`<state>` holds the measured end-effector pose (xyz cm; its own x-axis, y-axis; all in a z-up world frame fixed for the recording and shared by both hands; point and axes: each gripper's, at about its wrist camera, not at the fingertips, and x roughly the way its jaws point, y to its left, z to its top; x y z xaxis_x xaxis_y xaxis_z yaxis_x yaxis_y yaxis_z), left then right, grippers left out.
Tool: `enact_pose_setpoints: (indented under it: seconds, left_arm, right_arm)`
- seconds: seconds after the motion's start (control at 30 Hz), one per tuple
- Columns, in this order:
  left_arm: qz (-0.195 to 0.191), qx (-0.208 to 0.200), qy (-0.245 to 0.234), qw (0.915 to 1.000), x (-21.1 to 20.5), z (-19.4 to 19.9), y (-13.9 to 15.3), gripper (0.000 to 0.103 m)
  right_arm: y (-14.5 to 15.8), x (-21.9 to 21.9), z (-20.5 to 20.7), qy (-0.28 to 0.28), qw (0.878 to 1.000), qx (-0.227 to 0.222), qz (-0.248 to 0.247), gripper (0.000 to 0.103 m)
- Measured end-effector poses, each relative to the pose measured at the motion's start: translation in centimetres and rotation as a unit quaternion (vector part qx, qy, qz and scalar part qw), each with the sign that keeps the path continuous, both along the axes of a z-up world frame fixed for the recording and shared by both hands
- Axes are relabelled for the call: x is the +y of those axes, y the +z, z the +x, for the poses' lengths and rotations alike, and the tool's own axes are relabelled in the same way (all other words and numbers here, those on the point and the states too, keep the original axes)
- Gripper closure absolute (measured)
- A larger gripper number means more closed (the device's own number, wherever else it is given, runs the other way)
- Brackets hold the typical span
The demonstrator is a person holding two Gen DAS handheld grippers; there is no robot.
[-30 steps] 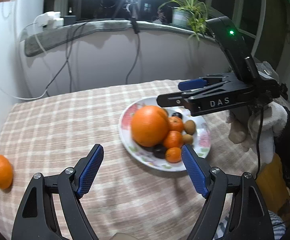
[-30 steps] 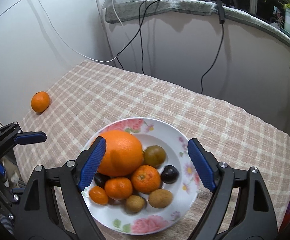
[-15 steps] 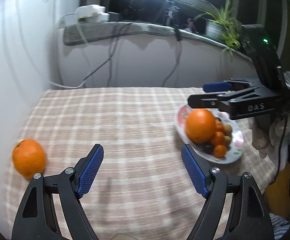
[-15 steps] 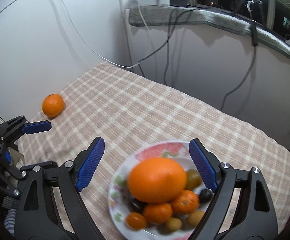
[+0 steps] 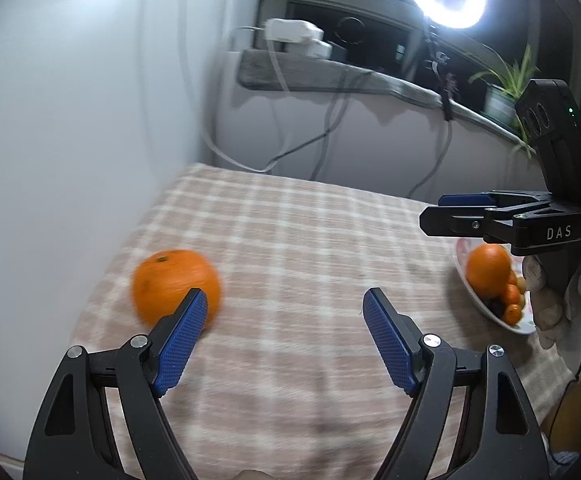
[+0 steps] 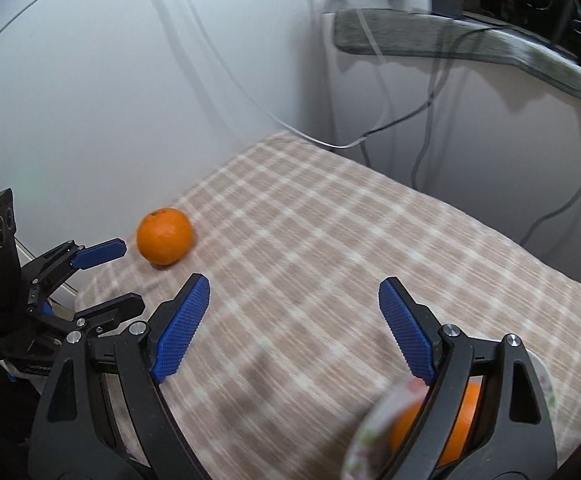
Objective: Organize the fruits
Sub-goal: 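Close both grippers on opposite sides of the large orange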
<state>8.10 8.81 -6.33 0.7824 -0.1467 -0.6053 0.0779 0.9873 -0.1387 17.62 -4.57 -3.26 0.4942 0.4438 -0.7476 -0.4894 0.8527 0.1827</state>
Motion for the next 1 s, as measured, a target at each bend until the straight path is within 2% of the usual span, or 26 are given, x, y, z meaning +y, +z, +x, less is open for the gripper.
enact_pose_setpoints:
  seconds: [0.2,0.43,0.63,1.0]
  left_arm:
    - [-0.023,0.012,0.026,0.9993,3.3,-0.2,-1.4,0.023]
    - [-0.036,0.023,0.033,0.9985,5.1,0.3,-2.4,0.025]
    - [-0.069,0.027,0.057,0.9956,7.2,0.9,-3.2,0.025]
    - [-0.059,0.041,0.051,0.9961,7.1,2.9,-4.8,0.025]
  right_arm:
    - [-0.9,4.3,0.7,0.032,0.999,0.015,0.011,0.014]
    - [-2.5,8.6,1.4,0.063,0.997,0.033,0.017,0.014]
    - [-3.8,11.8,2.5,0.081,0.995,0.055,0.036,0.014]
    - [-6.5,14.9,4.4,0.096,0.989,0.096,0.058,0.014]
